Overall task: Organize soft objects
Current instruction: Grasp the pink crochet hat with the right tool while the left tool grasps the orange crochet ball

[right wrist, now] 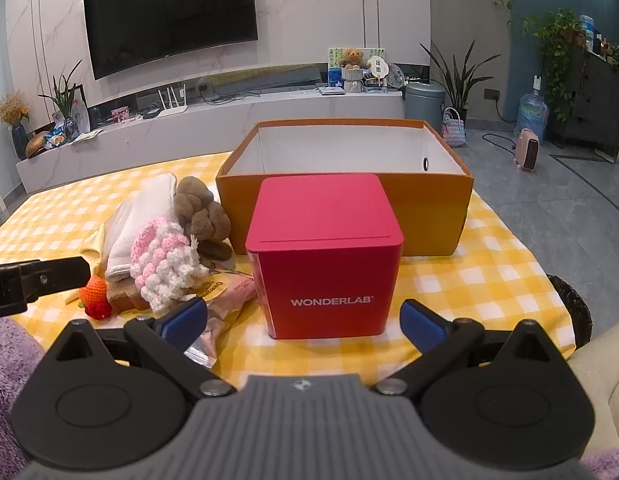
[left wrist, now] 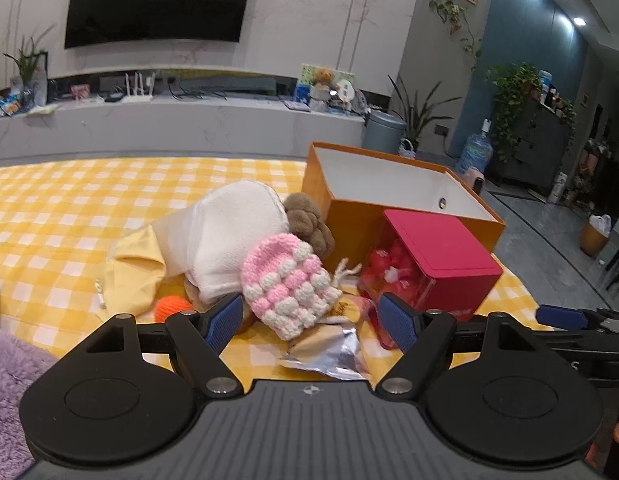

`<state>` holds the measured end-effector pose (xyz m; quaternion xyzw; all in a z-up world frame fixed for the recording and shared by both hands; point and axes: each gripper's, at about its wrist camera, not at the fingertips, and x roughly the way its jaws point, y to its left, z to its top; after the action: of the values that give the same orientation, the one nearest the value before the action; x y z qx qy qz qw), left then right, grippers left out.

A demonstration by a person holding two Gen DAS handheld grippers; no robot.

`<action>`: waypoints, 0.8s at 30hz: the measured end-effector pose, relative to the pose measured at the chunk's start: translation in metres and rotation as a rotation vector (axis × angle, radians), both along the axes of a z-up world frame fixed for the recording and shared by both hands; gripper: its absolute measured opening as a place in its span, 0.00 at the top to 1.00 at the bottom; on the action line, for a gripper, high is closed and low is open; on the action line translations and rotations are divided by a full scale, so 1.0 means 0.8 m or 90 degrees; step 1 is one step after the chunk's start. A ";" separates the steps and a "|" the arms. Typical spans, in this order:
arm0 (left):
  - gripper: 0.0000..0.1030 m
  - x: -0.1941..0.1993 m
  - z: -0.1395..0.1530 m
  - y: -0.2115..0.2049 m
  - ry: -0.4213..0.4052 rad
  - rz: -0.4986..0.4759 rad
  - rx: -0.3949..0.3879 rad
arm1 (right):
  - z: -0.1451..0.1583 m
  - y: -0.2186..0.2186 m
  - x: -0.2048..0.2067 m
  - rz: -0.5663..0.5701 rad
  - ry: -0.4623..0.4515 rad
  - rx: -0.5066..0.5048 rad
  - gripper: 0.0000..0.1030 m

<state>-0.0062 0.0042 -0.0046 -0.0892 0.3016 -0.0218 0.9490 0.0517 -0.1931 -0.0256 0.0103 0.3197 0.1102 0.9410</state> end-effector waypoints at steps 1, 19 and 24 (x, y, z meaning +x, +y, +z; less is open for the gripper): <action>0.13 0.000 -0.001 0.000 0.005 -0.004 -0.003 | -0.001 0.000 -0.001 0.002 -0.002 -0.001 0.02; 0.45 0.022 -0.017 0.059 0.048 -0.013 -0.002 | -0.002 0.057 0.002 0.148 -0.020 -0.032 0.30; 0.42 0.046 -0.032 0.091 0.126 0.016 0.032 | -0.001 0.097 0.011 0.216 -0.025 -0.070 0.21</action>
<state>0.0304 0.0767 -0.0299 -0.0706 0.3934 0.0064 0.9167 0.0603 -0.1151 -0.0261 -0.0972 0.3037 0.2500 0.9142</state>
